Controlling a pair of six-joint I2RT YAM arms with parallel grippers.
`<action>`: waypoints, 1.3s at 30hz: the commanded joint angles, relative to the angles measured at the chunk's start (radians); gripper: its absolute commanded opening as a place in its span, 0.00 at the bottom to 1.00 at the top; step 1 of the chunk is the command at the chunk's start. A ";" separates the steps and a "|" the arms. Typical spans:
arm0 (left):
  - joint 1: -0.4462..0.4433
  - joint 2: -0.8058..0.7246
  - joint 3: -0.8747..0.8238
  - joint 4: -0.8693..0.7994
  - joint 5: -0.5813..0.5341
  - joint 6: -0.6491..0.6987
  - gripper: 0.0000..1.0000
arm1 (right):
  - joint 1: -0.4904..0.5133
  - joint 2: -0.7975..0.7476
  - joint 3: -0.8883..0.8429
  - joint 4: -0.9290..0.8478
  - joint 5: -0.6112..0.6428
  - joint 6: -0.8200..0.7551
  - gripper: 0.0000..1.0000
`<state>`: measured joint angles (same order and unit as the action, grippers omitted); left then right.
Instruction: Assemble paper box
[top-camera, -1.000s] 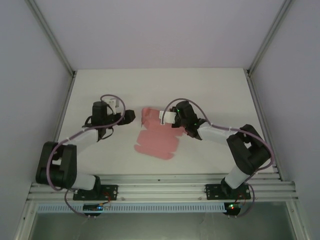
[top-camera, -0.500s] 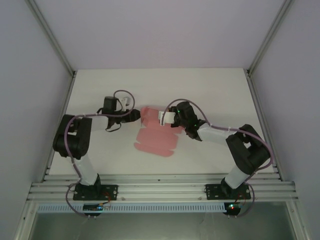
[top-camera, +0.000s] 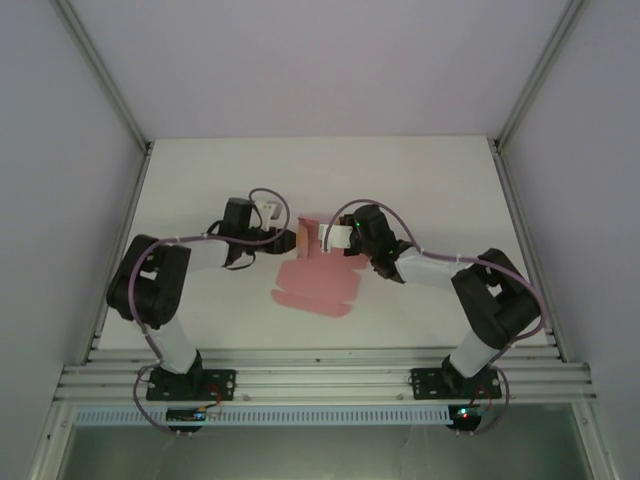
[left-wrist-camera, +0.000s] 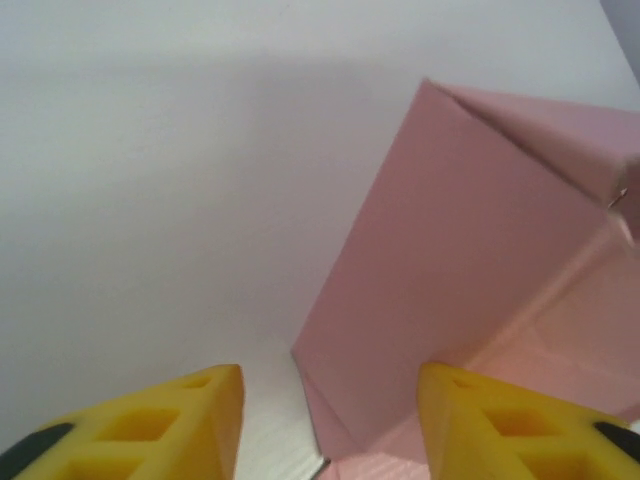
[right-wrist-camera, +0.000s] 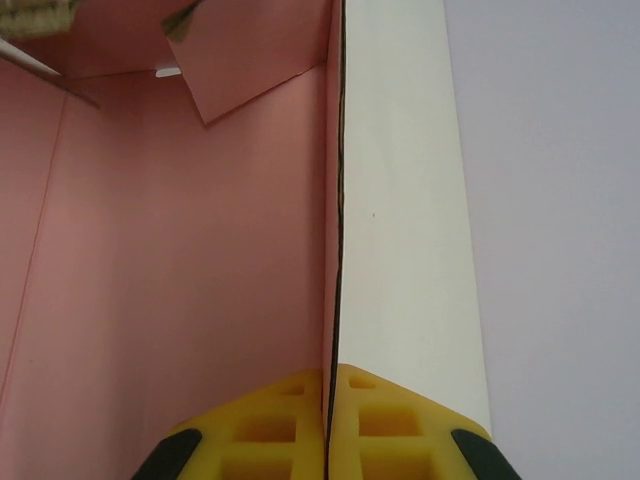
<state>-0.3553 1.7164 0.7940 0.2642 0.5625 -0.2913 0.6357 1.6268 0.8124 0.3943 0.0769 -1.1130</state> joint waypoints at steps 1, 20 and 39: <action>0.004 -0.088 -0.050 -0.043 -0.016 0.044 0.54 | 0.007 -0.027 -0.007 0.002 -0.008 -0.014 0.01; 0.039 -0.011 0.025 -0.010 0.107 0.124 0.65 | 0.026 -0.035 0.023 -0.077 0.018 -0.026 0.01; -0.025 -0.061 -0.128 0.166 -0.051 0.144 0.65 | 0.137 -0.059 -0.091 -0.004 0.189 -0.141 0.00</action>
<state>-0.3744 1.6958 0.7097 0.4011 0.5446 -0.1650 0.7578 1.5890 0.7612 0.4370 0.2733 -1.2209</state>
